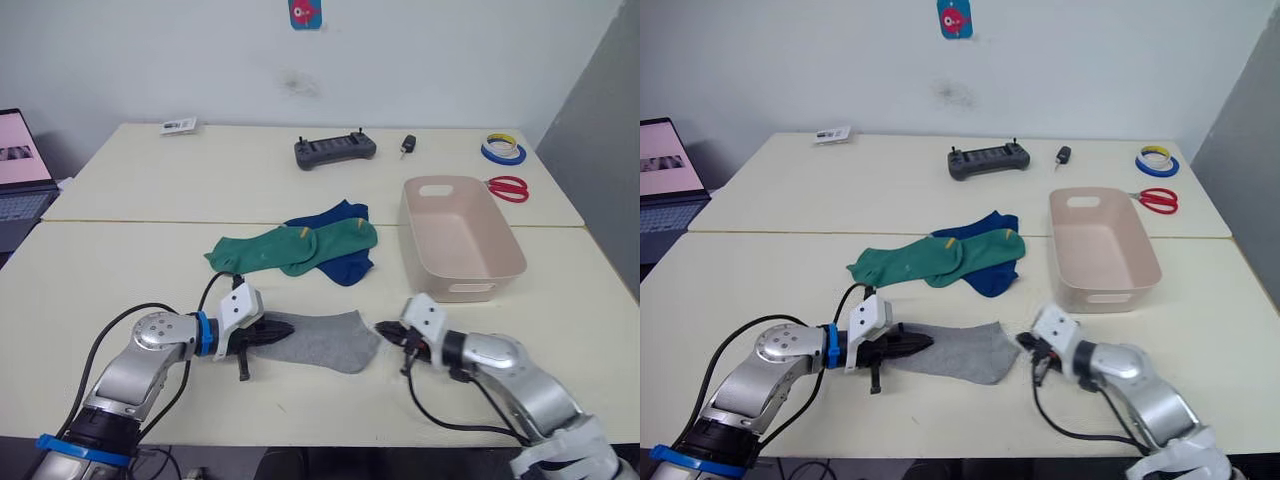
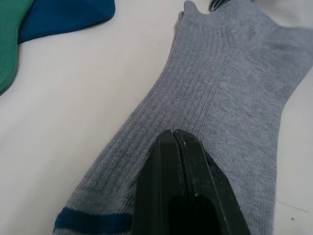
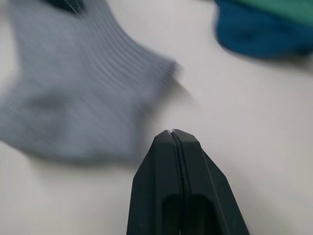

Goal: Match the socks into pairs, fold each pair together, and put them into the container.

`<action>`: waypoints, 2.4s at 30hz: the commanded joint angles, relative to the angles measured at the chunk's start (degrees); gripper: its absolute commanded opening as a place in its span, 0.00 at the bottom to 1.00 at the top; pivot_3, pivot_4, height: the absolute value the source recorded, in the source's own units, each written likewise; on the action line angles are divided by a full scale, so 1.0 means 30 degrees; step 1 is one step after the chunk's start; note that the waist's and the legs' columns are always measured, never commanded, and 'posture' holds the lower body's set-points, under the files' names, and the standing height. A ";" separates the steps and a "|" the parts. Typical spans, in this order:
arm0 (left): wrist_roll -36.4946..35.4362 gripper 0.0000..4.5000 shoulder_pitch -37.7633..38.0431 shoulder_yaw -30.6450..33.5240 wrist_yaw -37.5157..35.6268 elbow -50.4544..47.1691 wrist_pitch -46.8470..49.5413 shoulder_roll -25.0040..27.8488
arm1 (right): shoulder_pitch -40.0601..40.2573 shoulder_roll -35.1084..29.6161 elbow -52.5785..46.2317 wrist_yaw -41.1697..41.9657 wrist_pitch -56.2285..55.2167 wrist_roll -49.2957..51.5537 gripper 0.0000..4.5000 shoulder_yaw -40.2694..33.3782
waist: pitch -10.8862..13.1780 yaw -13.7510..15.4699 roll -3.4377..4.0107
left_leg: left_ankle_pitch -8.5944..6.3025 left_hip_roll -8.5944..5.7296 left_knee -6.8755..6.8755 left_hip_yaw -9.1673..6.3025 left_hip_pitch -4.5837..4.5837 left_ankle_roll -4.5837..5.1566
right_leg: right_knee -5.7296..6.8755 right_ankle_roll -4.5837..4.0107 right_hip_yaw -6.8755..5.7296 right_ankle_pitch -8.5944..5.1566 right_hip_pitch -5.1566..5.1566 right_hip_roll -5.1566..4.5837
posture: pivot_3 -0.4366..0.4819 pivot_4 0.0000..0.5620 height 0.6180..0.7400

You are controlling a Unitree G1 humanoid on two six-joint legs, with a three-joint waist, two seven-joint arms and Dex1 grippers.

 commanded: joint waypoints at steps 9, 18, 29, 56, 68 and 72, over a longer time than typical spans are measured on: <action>-0.0970 0.00 -0.1051 0.0729 -0.0222 -0.2455 0.2047 0.0944 | -0.2236 0.1344 -0.2141 0.0983 -0.0069 -0.0101 0.01 0.1482 | 0.0026 0.0032 -0.0024 | 0.0002 -0.0004 0.0014 -0.0028 -0.0098 -0.0003 | -0.0001 -0.0002 -0.0020 0.0001 -0.0071 0.0008 | 0.48 0.27 1.00; 0.1083 0.00 -0.1181 -0.0778 -0.0805 -0.0339 0.0439 0.1033 | -0.3872 0.3389 0.1390 0.0624 0.0608 -0.2793 0.01 0.4635 | 0.0027 0.0028 -0.0028 | 0.0002 0.0001 0.0017 -0.0023 -0.0120 -0.0003 | -0.0005 -0.0004 -0.0010 0.0002 -0.0106 0.0026 | 0.48 0.27 1.00; 0.2067 0.00 -0.0986 -0.1127 -0.0536 0.1693 -0.1432 0.0591 | -0.1312 0.0016 -0.1331 0.1698 0.0786 -0.1766 0.01 0.1718 | 0.0003 0.0046 -0.0020 | 0.0000 -0.0007 0.0014 -0.0019 -0.0041 0.0000 | -0.0004 -0.0002 -0.0014 0.0001 -0.0024 0.0003 | 0.48 0.27 1.00; 0.1996 0.00 -0.0859 -0.1242 -0.0521 0.1413 -0.1773 0.0144 | 0.1169 0.2249 -0.4312 -0.3622 0.6860 -0.0024 0.52 0.1613 | -0.0041 0.0020 -0.0014 | 0.0000 -0.0007 0.0007 -0.0018 -0.0051 0.0000 | -0.0004 0.0001 -0.0008 -0.0001 -0.0035 0.0016 | 0.48 0.27 1.00; 0.0376 0.00 -0.0921 0.0332 -0.0085 0.0022 -0.0920 -0.0252 | -0.0256 0.2041 -0.4104 -0.2492 0.7260 0.1358 0.00 -0.0252 | -0.0076 0.0024 -0.0009 | 0.0000 -0.0005 0.0010 -0.0025 -0.0073 0.0001 | -0.0004 0.0001 -0.0012 0.0000 -0.0049 0.0015 | 0.48 0.27 1.00; -0.0228 0.00 -0.1332 0.0433 -0.0559 -0.0961 -0.0074 0.0112 | -0.1343 0.1040 -0.3408 -0.1206 0.7640 0.2344 0.00 -0.1505 | -0.0066 0.0030 -0.0014 | 0.0000 -0.0011 0.0015 -0.0024 -0.0110 0.0000 | -0.0008 0.0000 -0.0015 0.0000 -0.0076 0.0013 | 0.48 0.27 1.00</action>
